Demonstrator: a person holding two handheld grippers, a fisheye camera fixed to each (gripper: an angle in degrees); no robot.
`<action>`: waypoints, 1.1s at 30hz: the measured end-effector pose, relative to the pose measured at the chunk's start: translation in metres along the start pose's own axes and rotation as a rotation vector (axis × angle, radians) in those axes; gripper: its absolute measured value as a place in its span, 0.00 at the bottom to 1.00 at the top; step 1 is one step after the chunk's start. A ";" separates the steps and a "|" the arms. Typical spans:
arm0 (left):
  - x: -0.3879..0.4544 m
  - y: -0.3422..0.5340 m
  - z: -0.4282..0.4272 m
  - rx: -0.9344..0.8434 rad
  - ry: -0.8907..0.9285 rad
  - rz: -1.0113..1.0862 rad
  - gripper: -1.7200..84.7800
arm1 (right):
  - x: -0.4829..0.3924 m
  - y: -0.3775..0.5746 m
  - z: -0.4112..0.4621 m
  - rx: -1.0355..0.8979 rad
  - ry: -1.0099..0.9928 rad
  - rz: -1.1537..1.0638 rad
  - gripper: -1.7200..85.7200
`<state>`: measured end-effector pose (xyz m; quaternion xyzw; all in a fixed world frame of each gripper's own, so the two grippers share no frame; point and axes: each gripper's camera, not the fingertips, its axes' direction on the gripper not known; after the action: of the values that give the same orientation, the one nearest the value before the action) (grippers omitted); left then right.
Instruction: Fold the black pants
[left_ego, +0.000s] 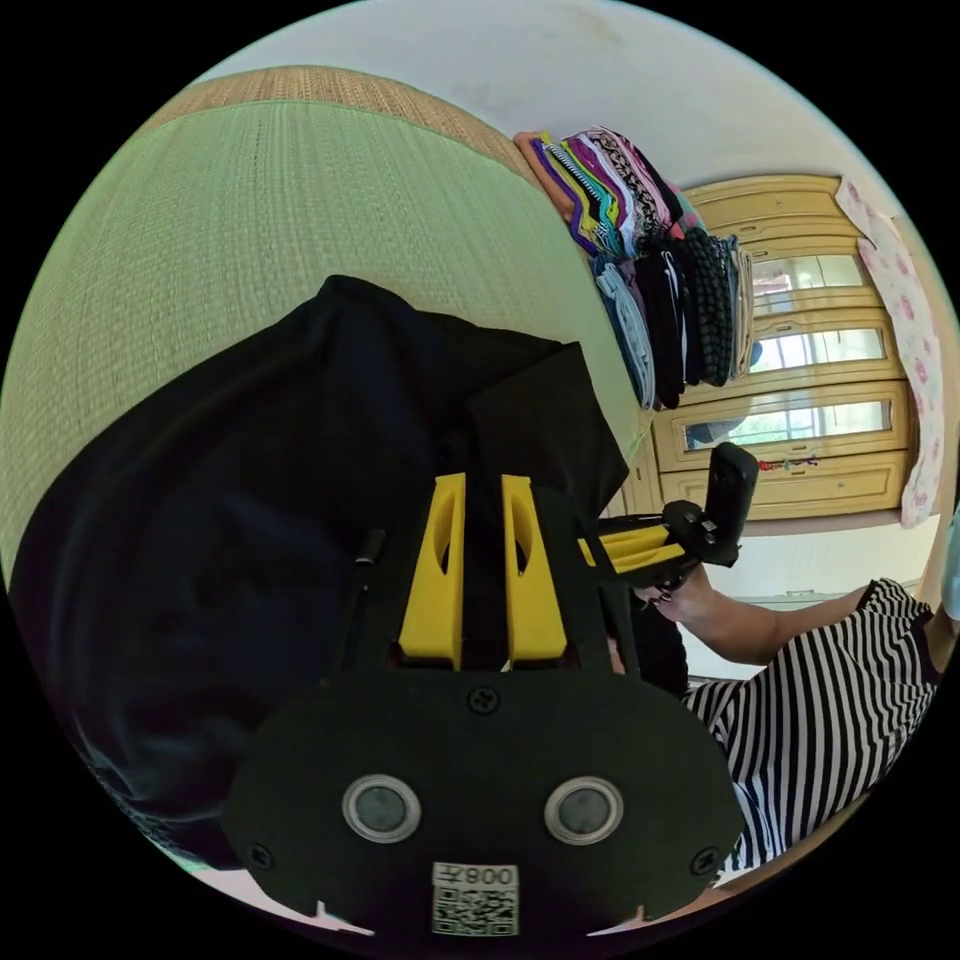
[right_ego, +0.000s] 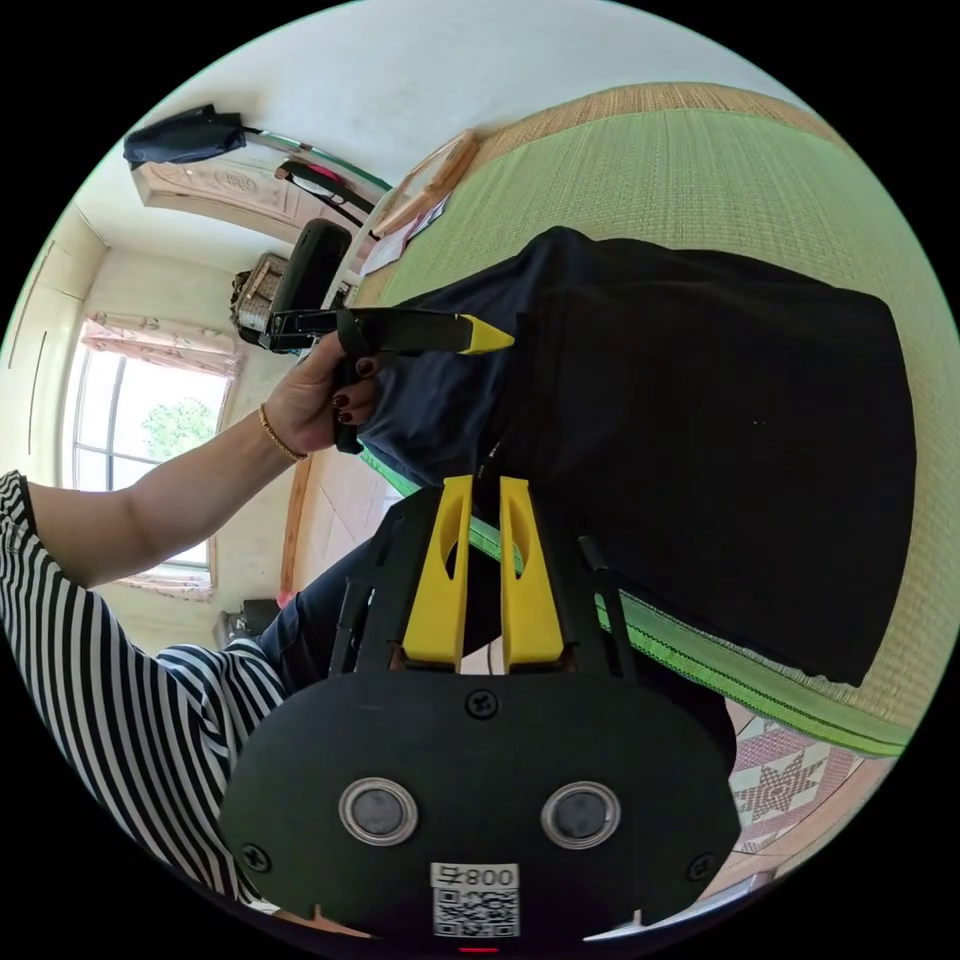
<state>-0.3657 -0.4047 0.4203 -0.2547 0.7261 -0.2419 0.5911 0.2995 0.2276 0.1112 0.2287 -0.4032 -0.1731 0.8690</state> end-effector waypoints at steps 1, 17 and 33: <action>-0.002 0.003 -0.002 0.006 0.006 0.001 0.10 | -0.001 -0.002 0.002 0.000 0.007 -0.006 0.08; -0.067 0.049 -0.026 -0.066 -0.124 0.003 0.04 | -0.011 -0.050 0.053 0.034 0.139 -0.042 0.06; -0.115 0.086 -0.039 -0.057 -0.074 -0.029 0.03 | -0.008 -0.091 0.096 -0.024 0.198 -0.093 0.03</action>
<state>-0.3918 -0.2622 0.4561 -0.2907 0.7066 -0.2200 0.6065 0.2095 0.1310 0.1120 0.2528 -0.3020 -0.1946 0.8984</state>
